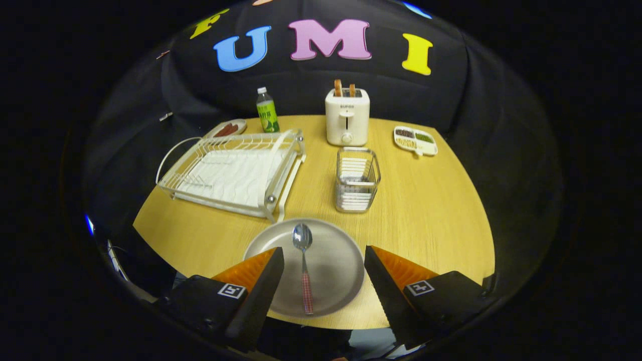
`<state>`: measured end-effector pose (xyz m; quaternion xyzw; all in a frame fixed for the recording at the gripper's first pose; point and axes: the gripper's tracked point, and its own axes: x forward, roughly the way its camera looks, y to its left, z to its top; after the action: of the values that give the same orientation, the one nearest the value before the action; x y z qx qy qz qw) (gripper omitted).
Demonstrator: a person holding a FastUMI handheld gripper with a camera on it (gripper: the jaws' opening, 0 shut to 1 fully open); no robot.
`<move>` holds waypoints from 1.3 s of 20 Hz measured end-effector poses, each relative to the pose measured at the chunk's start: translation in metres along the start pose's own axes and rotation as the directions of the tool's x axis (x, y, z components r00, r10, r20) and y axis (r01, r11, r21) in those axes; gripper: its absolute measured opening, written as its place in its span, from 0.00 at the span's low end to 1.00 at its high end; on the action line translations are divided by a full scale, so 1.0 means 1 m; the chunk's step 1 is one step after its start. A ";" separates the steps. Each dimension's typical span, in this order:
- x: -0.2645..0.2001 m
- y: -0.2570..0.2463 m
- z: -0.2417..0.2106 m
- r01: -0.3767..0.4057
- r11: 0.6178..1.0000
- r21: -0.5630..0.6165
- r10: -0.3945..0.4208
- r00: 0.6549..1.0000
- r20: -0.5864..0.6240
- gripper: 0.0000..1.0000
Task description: Take the plate from the dish rack, then take the spoon from the basket and place it into the plate.
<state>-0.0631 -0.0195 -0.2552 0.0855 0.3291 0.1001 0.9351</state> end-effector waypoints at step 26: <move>-0.189 0.002 0.281 0.099 0.995 -0.025 -0.060 0.765 0.641 0.98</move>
<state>-0.0296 -0.0905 0.0744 0.0736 -0.0080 0.0346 0.9967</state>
